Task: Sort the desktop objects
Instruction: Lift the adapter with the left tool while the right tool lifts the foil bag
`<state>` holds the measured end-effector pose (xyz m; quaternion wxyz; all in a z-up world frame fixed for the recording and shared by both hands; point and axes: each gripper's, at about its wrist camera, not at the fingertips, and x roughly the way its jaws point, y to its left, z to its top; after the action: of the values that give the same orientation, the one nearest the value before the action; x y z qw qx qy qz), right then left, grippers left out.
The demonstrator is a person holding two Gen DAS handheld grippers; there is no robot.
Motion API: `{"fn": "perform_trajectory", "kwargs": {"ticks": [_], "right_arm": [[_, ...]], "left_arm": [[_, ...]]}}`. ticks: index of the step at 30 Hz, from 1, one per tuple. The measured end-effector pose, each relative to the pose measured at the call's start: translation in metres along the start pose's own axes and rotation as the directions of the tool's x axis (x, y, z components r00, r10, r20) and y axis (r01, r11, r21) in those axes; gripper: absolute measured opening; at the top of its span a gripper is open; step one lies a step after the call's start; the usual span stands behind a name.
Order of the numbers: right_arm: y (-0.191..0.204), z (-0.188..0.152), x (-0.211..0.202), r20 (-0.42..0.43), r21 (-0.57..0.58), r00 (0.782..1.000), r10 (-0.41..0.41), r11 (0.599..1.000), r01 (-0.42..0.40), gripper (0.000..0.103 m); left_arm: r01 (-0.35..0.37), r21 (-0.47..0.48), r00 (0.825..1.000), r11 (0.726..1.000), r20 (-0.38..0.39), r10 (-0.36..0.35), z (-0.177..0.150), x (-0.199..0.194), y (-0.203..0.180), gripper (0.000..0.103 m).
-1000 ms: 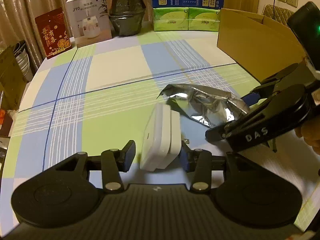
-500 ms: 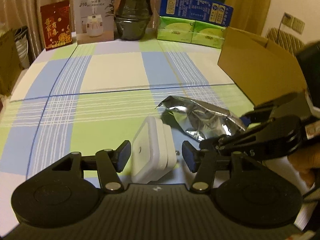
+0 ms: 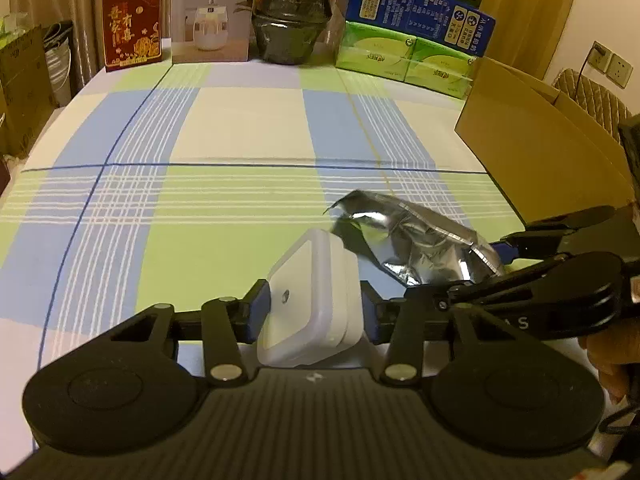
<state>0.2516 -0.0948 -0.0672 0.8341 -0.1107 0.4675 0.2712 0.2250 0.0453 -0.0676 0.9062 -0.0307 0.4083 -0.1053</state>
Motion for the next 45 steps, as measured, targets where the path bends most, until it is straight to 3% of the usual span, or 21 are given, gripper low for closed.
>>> {"fn": "perform_trajectory", "kwargs": {"ticks": [4,6,15,25,38,45], "right_arm": [[0.003,-0.001,0.000,0.002,-0.018,1.000,-0.009,1.000,0.009,0.058],[0.003,-0.001,0.000,0.005,-0.019,1.000,-0.015,1.000,0.016,0.051],[0.001,-0.001,-0.009,0.053,0.000,0.998,-0.032,0.999,0.032,0.039],[-0.003,-0.001,-0.022,0.108,0.035,0.993,-0.047,0.998,0.043,0.039],[-0.010,-0.011,-0.028,0.101,0.086,0.993,-0.064,0.995,0.055,0.039],[-0.009,-0.038,-0.054,0.111,0.168,0.990,-0.083,0.984,0.063,0.039]], "left_arm": [[-0.009,0.016,1.000,1.000,0.011,0.009,0.001,-0.004,-0.002,0.034],[-0.010,0.021,1.000,1.000,0.011,0.010,0.000,-0.004,-0.002,0.034],[-0.041,0.078,0.999,0.996,0.031,0.039,-0.002,-0.009,-0.009,0.034],[-0.059,0.119,0.997,0.991,0.062,0.052,-0.002,-0.015,-0.015,0.034],[-0.050,0.119,0.997,0.992,0.063,0.043,-0.002,-0.018,-0.016,0.034],[-0.049,0.108,0.997,0.993,0.059,0.043,-0.007,-0.021,-0.015,0.034]]}}
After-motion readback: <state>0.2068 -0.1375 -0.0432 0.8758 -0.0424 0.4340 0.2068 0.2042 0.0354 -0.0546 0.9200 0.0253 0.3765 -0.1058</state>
